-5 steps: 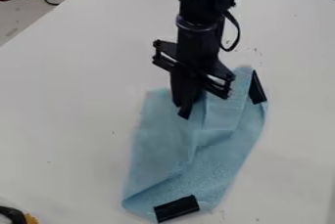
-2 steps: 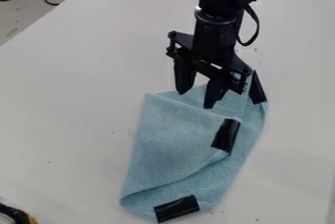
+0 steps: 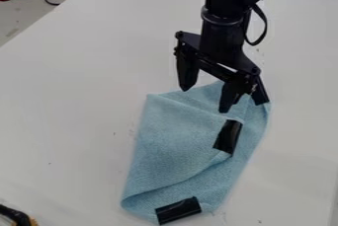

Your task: Fold the cloth from top left to bottom right

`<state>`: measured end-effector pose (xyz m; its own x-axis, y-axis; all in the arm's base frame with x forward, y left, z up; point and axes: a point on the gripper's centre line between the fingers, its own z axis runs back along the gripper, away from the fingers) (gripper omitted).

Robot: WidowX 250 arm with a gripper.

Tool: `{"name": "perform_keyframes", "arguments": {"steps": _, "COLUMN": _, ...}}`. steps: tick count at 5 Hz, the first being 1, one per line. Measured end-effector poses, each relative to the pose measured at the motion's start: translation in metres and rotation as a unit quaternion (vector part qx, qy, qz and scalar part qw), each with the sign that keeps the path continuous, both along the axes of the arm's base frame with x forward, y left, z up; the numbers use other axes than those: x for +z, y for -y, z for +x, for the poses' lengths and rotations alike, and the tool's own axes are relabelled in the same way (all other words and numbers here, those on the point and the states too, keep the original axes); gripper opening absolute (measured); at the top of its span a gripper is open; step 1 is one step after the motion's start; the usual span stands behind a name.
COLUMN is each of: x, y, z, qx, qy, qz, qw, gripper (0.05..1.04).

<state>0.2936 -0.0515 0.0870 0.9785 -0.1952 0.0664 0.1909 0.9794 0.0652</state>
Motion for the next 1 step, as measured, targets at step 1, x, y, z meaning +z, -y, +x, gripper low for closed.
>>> {"name": "perform_keyframes", "arguments": {"steps": 1, "x": 0.0018, "y": 0.0002, "z": -0.0001, "qx": 0.0, "qy": 0.002, "qz": -0.001, "qw": 1.0, "gripper": 1.0}}
